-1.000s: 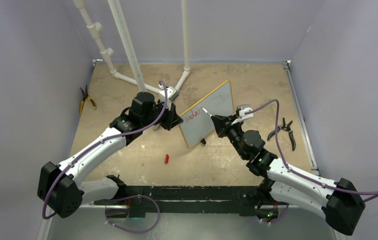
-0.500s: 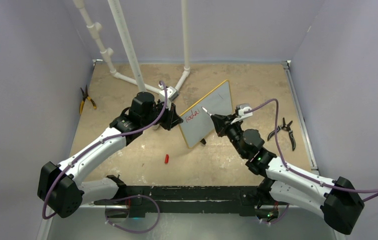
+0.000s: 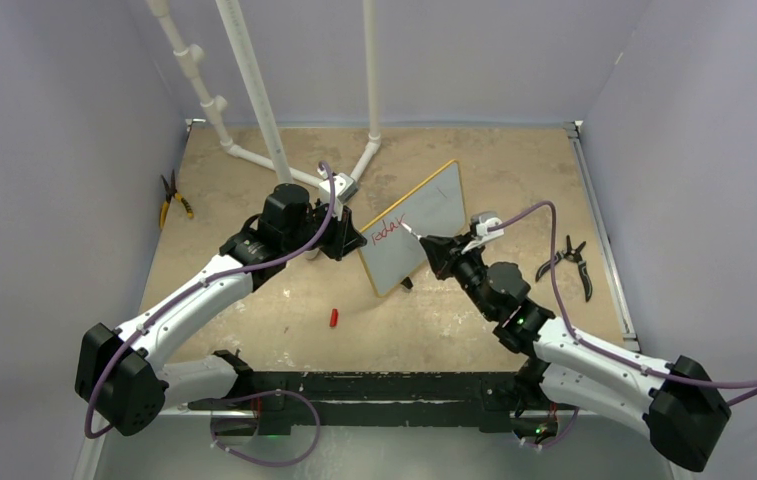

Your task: Write a sentence on the whiteboard

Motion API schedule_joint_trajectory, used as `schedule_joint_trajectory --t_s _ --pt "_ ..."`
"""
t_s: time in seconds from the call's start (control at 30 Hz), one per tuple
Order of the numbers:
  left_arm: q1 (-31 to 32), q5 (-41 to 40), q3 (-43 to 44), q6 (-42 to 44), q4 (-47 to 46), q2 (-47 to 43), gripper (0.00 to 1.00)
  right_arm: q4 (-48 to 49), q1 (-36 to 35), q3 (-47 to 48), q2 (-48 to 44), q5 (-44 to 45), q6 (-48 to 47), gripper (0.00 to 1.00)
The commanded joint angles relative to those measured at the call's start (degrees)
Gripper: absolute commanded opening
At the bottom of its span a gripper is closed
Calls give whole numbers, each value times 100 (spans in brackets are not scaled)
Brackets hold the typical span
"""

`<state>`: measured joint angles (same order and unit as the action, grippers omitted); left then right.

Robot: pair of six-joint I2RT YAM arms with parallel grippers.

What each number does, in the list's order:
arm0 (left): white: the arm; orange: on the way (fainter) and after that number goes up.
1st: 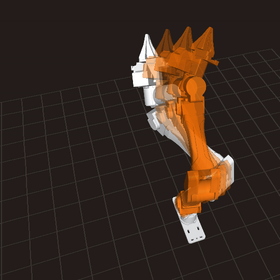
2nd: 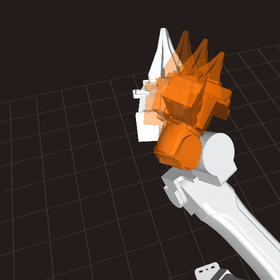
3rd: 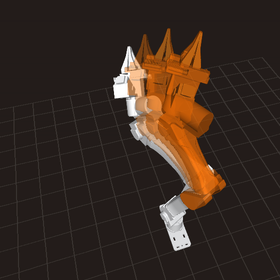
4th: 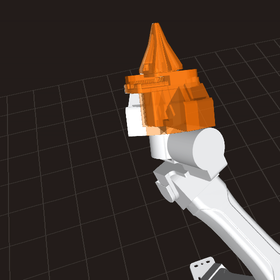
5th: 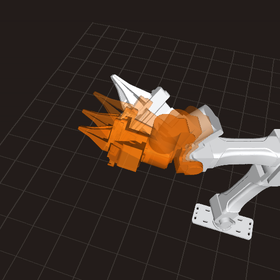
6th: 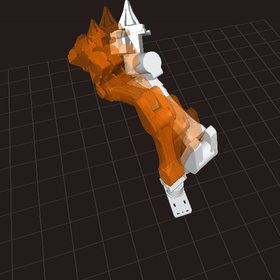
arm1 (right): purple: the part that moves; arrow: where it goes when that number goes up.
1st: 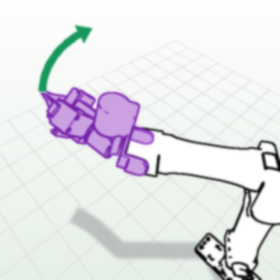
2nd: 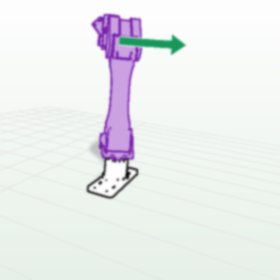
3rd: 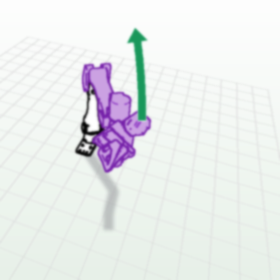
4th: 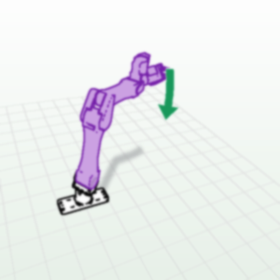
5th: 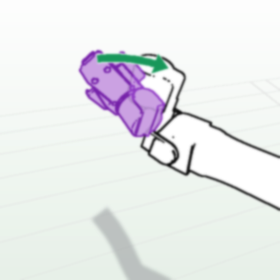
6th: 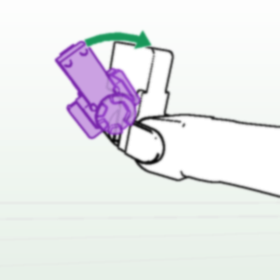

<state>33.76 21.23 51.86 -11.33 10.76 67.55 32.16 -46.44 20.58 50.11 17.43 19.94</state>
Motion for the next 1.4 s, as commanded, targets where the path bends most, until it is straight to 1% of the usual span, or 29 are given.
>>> schedule_joint_trajectory --t_s 0.0,0.7,0.83,1.07,1.2,1.37 --pt "-1 203 -69 210 49 74 0 26 12 -66 -116 -201 112 0" --pt "-11 225 -67 199 40 110 0 -505 -76 -37 -142 -839 214 0" --pt "-20 223 -66 202 50 109 0 -702 -102 60 -368 -866 203 0" --pt "-22 223 -70 197 49 110 0 -1253 -98 400 -906 -443 368 0" --pt "-24 223 -70 201 51 109 0 -1131 -85 603 -839 141 125 0" --pt "-31 223 -76 200 51 109 0 -851 -33 899 -541 382 -17 0"
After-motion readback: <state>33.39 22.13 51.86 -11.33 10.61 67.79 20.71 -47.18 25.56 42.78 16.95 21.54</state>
